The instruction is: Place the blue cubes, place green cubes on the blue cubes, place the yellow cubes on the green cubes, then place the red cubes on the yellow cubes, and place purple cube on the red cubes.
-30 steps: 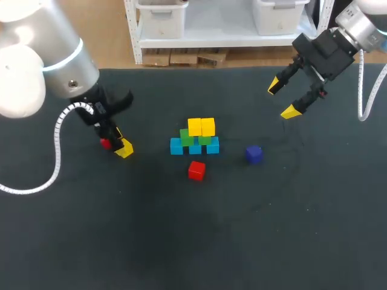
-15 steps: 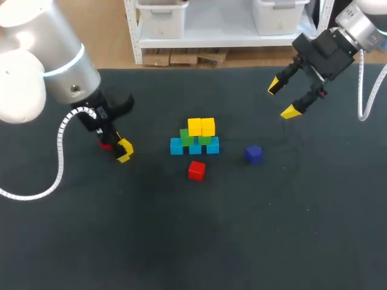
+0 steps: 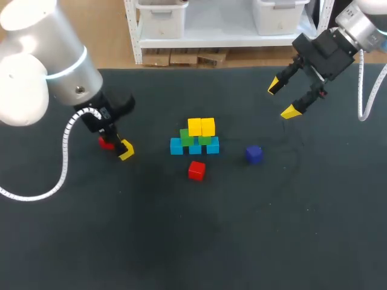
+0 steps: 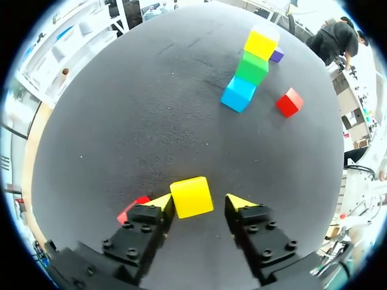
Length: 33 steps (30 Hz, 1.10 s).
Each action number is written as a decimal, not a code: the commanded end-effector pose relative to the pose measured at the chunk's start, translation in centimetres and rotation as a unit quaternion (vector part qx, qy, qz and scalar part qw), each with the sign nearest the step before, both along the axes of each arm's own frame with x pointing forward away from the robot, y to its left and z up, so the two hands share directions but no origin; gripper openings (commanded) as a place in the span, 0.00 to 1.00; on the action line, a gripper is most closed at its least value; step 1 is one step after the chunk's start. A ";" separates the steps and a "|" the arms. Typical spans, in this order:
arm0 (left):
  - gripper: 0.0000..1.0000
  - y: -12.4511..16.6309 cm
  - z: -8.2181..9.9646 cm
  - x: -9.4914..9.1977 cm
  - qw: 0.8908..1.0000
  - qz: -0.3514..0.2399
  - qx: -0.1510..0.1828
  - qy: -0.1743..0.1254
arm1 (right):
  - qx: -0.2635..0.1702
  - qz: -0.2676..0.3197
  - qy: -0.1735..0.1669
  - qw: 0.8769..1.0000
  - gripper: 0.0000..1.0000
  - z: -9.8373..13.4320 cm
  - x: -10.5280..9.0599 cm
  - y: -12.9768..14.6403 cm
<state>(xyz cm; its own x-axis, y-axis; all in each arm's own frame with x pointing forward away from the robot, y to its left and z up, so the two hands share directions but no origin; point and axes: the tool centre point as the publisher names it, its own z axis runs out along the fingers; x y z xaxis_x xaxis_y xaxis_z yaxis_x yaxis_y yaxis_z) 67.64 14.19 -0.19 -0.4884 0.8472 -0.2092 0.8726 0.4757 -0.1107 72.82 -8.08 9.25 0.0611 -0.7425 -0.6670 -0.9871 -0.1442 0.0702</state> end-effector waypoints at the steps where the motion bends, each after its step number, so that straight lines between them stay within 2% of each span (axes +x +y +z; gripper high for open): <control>1: 0.38 -0.2 -0.4 0.2 1.000 0.001 0.002 0.001 | 0.001 0.001 0.000 1.000 1.00 0.0 0.1 0.0; 6: 0.00 -0.6 -0.1 0.2 1.000 -0.008 -0.001 -0.006 | 0.001 0.001 0.000 1.000 1.00 0.0 0.1 0.0; 12: 0.00 -1.1 1.1 0.1 0.999 -0.039 -0.007 -0.027 | 0.001 0.001 0.000 1.000 1.00 0.0 0.1 0.0; 16: 0.00 -1.9 2.8 0.0 0.995 -0.093 0.003 -0.037 | 0.001 0.001 0.000 1.000 1.00 0.0 0.1 0.0; 19: 0.00 -2.8 4.4 -0.2 0.988 -0.151 0.013 -0.040 | 0.001 0.001 0.000 1.000 1.00 0.0 0.1 0.0; 21: 0.00 -3.7 5.2 -0.3 0.979 -0.197 0.041 -0.033 | 0.001 0.001 0.000 1.000 1.00 0.0 0.1 0.0; 24: 0.00 -5.2 6.7 -0.5 0.967 -0.247 0.054 -0.031 | 0.001 0.001 0.000 1.000 1.00 0.0 0.1 0.0; 27: 0.00 -6.3 7.9 -0.3 0.961 -0.268 0.058 -0.021 | 0.001 0.001 0.000 1.000 1.00 0.0 0.1 0.0; 29: 0.00 -6.8 8.4 -0.2 0.958 -0.280 0.056 -0.026 | 0.001 0.001 0.000 1.000 1.00 0.0 0.1 0.0; 33: 0.00 -7.8 8.7 -0.1 0.955 -0.291 0.057 -0.021 | 0.001 0.001 0.000 1.000 1.00 0.0 0.1 0.0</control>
<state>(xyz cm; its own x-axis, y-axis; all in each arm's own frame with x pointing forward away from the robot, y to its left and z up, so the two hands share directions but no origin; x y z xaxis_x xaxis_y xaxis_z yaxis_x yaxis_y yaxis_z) 66.64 7.27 8.51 0.0674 0.9860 -0.1527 0.9974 -0.0705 -0.0146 72.82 -8.08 9.25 0.0610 -0.7425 -0.6670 -0.9871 -0.1442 0.0702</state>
